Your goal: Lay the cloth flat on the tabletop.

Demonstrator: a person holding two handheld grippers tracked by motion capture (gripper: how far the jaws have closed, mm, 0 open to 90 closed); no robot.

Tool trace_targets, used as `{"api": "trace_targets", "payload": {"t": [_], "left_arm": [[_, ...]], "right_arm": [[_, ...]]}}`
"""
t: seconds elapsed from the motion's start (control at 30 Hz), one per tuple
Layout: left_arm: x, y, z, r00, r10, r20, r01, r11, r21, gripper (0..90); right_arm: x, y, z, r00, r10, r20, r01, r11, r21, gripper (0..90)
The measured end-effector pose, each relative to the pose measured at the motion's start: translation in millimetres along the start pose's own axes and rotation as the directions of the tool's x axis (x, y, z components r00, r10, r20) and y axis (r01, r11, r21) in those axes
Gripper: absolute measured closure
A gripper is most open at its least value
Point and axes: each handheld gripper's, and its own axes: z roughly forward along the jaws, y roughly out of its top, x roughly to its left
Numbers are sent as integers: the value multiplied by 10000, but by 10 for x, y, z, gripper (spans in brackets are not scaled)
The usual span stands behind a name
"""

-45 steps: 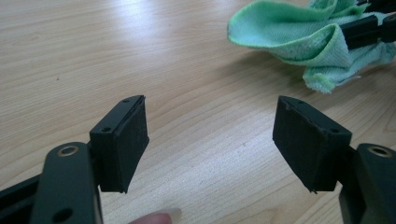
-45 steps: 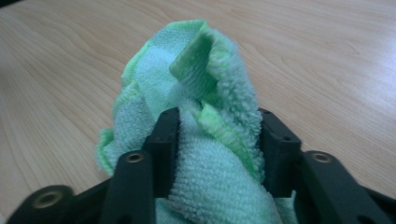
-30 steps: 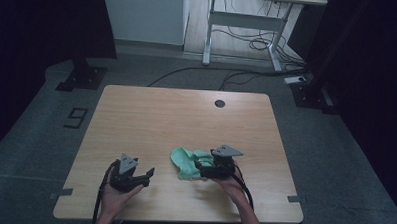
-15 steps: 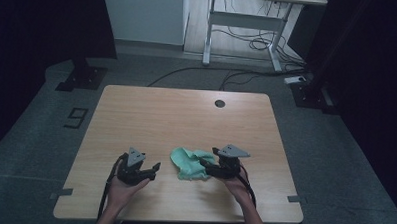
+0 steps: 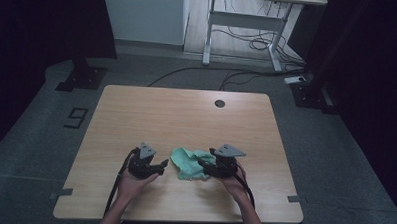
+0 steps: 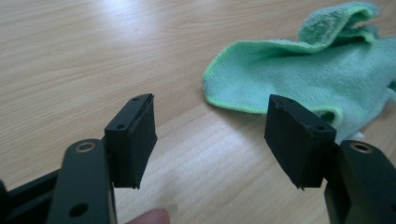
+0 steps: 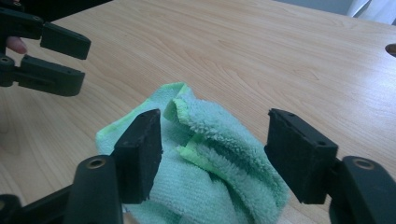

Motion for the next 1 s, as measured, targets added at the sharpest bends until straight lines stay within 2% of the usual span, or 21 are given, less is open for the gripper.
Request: {"api": "trace_targets", "payload": {"t": [0.3,0.53,0.73,0.77,0.8,0.83,0.93,1.0], "left_arm": [[27,47,243,9997,-259,23,258,9993,281,390],[20,108,435,9997,-242,38,240,9985,498,431],[12,179,563,9997,-261,40,258,9979,594,459],[-1,190,627,9997,-245,8,244,9972,702,468],[-1,190,627,9997,-245,8,244,9972,702,478],[-23,192,685,9998,-180,54,174,9963,839,491],[-48,186,723,10000,-66,49,62,9960,887,520],[-69,171,754,10000,61,24,-63,9955,946,549]], "right_arm": [[67,-3,28,9994,-325,-106,327,9993,168,422],[78,-36,8,9983,-271,-509,287,9991,320,502],[86,-71,68,9979,-424,-483,450,9975,542,524],[78,-96,104,9987,-452,-226,466,9966,674,563],[78,-96,104,9987,-452,-226,466,9966,674,563],[62,-115,130,9992,-370,-151,380,9964,759,612],[46,-130,146,9997,-227,-129,238,9958,884,663],[21,-137,139,9997,-217,-124,228,9950,969,730]]}}
